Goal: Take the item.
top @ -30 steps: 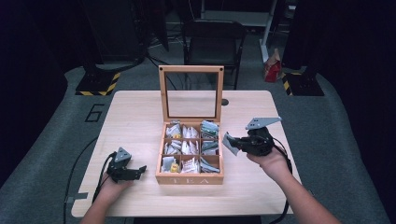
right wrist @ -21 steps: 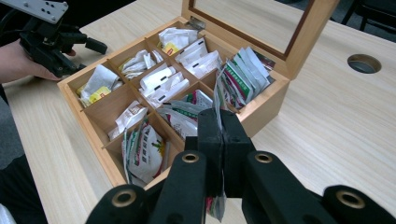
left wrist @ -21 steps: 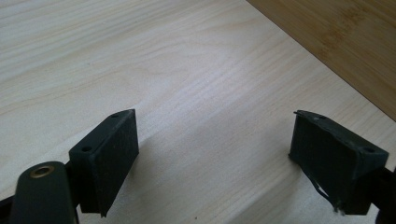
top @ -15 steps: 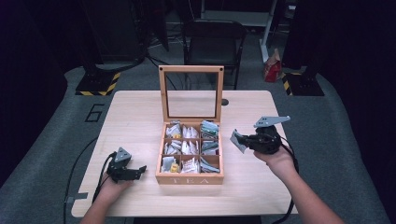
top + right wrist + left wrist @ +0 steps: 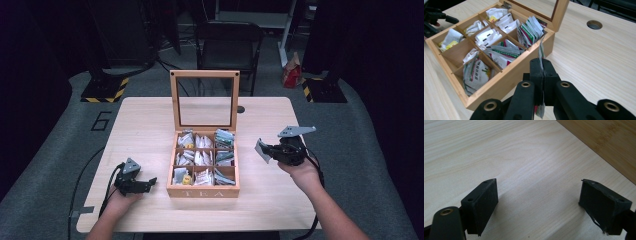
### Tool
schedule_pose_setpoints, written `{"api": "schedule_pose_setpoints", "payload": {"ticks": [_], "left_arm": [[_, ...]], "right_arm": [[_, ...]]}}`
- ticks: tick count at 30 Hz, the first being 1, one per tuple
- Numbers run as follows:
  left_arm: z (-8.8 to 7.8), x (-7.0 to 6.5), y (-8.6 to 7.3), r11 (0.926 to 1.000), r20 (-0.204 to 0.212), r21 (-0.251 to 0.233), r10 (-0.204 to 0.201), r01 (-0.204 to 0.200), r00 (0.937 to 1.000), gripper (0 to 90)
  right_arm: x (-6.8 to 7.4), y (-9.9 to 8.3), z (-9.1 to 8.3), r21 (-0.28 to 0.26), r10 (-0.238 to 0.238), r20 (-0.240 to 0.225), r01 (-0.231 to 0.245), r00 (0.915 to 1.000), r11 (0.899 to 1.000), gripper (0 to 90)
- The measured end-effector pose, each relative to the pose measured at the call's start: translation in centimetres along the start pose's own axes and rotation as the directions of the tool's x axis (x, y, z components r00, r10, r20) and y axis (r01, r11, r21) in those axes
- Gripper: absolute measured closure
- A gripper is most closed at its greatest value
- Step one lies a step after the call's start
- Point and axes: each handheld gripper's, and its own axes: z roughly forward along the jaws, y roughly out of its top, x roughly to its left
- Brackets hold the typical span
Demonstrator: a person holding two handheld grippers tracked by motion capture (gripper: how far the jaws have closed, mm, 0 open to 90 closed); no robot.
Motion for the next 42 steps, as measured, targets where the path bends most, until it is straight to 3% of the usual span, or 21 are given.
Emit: {"api": "schedule_pose_setpoints", "payload": {"ticks": [42], "left_arm": [[0.0, 0.0, 0.0, 1.0, -0.001, 0.0, 0.001, -0.001, 1.0, 14.9]], "right_arm": [[-2.3, -5.4, 2.6, 0.054, 0.06, 0.114, -0.066, 0.9917, 0.996, 88.7]]}}
